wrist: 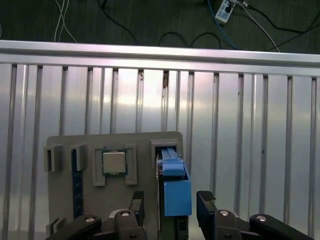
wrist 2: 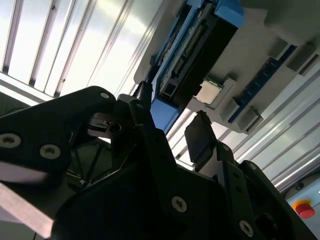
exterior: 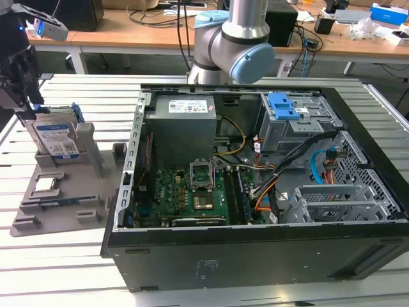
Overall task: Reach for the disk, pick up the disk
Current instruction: 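Pick up the disk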
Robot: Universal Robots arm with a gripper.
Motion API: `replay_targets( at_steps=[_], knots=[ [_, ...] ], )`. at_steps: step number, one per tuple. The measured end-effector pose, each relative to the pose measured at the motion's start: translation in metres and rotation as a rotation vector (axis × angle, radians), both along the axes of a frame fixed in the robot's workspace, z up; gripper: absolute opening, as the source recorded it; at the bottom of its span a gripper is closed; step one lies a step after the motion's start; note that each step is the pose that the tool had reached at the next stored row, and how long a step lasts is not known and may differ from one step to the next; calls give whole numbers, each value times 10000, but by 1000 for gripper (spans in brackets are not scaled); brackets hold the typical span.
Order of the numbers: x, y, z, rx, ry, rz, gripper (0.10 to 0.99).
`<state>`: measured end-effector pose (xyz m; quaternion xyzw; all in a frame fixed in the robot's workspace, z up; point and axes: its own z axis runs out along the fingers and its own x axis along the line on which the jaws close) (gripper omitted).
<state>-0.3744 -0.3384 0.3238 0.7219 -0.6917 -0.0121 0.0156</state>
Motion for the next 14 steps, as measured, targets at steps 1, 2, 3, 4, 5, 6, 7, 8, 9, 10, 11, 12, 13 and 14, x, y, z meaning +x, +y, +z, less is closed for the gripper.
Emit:
replay_targets(
  at_steps=[1, 2, 3, 4, 5, 6, 7, 8, 9, 10, 11, 12, 13, 14],
  knots=[
    [5, 0, -30, -2, 1, 1, 541],
    [10, -1, -55, -5, 2, 2, 541],
    [12, 0, -74, -5, 2, 2, 541],
    [15, 0, -94, -6, 1, 3, 541],
    [19, -1, -114, -7, 1, 3, 541],
    [22, -1, -132, -8, 1, 4, 541],
    [25, -1, -150, -9, 2, 4, 541],
    [33, 0, -186, -10, 2, 4, 541],
    [42, 5, -231, -11, 3, 4, 541],
    [48, 8, -262, -10, 1, 4, 541],
    [53, 10, -291, -10, 2, 6, 541],
    [56, 12, -317, -10, 2, 6, 541],
    [57, 13, -332, -10, 2, 6, 541],
    [57, 13, -349, -10, 2, 6, 541]
  ],
)
